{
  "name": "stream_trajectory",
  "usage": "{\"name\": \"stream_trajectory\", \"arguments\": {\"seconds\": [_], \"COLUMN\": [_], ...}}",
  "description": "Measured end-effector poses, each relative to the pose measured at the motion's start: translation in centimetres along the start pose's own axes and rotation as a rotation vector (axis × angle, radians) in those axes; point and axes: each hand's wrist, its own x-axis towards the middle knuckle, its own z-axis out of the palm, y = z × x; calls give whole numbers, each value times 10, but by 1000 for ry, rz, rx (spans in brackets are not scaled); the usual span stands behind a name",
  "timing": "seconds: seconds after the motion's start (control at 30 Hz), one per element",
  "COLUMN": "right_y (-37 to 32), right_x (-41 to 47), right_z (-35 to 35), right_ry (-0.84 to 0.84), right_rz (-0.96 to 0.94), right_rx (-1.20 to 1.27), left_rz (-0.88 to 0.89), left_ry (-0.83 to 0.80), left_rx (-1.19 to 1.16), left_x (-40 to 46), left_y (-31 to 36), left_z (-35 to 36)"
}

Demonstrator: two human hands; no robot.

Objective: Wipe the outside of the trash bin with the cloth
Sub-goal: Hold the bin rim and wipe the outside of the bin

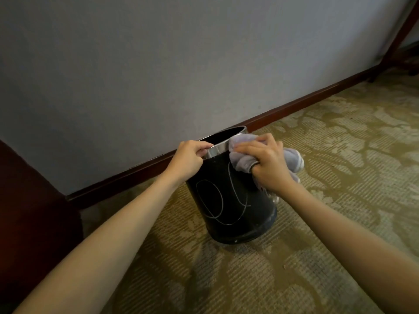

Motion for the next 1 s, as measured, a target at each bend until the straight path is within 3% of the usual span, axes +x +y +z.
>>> {"name": "stream_trajectory", "arguments": {"seconds": [0.07, 0.2, 0.33, 0.4, 0.5, 0.73, 0.83, 1.0], "right_y": [-5, 0, 15, 18, 9, 9, 6, 11], "right_x": [0, -59, -112, -104, -85, -21, -55, -121], "right_z": [6, 26, 30, 28, 20, 12, 27, 40], "right_ry": [24, -111, -411, -539, -312, 54, 32, -258], "right_rz": [6, -69, -405, -402, -122, 7, -63, -224], "right_rx": [18, -47, -67, 27, -87, -69, -28, -223], "left_rz": [-12, -106, -110, -69, -39, -29, -51, -47], "left_ry": [31, 57, 25, 2, 7, 54, 55, 32], "left_rx": [16, -14, -17, -7, 8, 136, 125, 128], "left_x": [1, 5, 5, 4, 9, 18, 19, 21], "left_y": [-2, -14, -17, -13, -5, 4, 1, 0], "left_z": [-1, -12, -16, -11, -1, 10, 6, 6]}}
